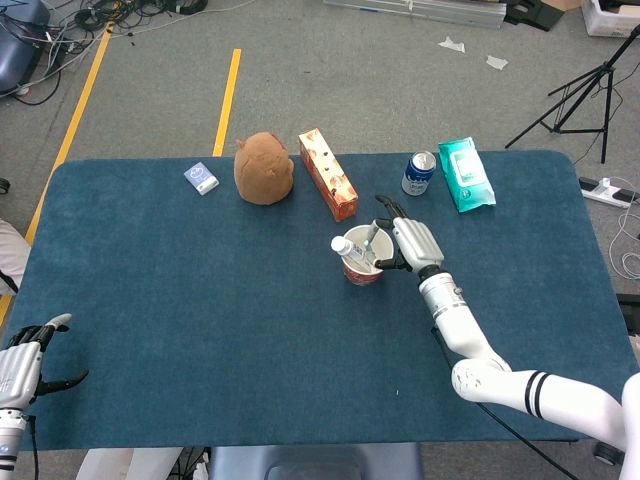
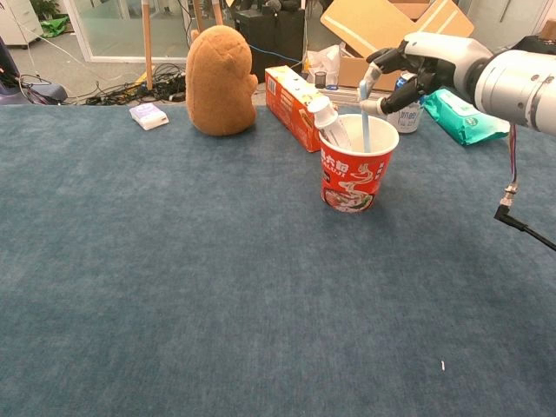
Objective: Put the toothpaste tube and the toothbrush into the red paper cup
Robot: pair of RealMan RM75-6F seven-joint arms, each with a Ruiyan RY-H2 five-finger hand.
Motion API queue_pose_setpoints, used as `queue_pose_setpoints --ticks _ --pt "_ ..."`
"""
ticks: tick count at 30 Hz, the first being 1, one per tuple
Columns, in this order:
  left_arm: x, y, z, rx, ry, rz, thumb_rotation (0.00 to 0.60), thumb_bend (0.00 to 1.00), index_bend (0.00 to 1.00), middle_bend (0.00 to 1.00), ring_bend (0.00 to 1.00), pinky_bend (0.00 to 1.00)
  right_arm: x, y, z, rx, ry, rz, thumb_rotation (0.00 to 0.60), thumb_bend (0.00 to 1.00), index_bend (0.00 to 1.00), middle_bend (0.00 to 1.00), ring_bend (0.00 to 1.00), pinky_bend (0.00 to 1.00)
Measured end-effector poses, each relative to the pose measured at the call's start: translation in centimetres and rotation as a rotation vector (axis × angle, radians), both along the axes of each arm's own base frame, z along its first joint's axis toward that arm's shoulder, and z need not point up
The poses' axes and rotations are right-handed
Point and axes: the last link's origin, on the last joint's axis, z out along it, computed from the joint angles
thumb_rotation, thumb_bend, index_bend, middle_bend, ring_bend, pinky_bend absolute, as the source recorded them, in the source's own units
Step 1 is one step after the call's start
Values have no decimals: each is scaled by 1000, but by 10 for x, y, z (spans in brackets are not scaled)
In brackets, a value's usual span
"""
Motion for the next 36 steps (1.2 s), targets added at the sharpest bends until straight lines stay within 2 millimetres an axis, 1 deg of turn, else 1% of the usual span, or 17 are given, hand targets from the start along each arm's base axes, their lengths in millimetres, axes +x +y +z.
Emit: queue_pose_setpoints --ticks 6,11,15,20,26,29,36 --pt "1 1 0 -1 1 -1 600 26 168 293 217 151 -6 0 0 3 16 -9 600 193 514 52 0 283" --pt "1 1 -1 -2 2 -1 600 26 168 292 217 151 -10 -1 0 5 20 -17 600 178 445 50 0 283" --pt "2 2 -1 -3 4 -3 600 25 168 293 217 151 -12 0 2 -1 15 -21 600 177 421 50 0 283" --pt "4 3 0 -3 6 -7 600 26 168 292 217 152 -14 1 8 -16 12 -18 600 176 419 50 0 283" --pt "8 6 1 -1 9 -20 600 26 168 292 217 152 -21 5 27 -54 34 -10 600 176 419 50 0 283" --pt "12 9 1 -3 14 -38 600 25 168 292 217 152 -31 9 41 -81 68 -14 600 175 419 50 0 283" --pt "28 18 4 -3 15 -97 600 25 168 291 217 152 -63 28 79 -145 227 -53 600 171 390 50 0 283"
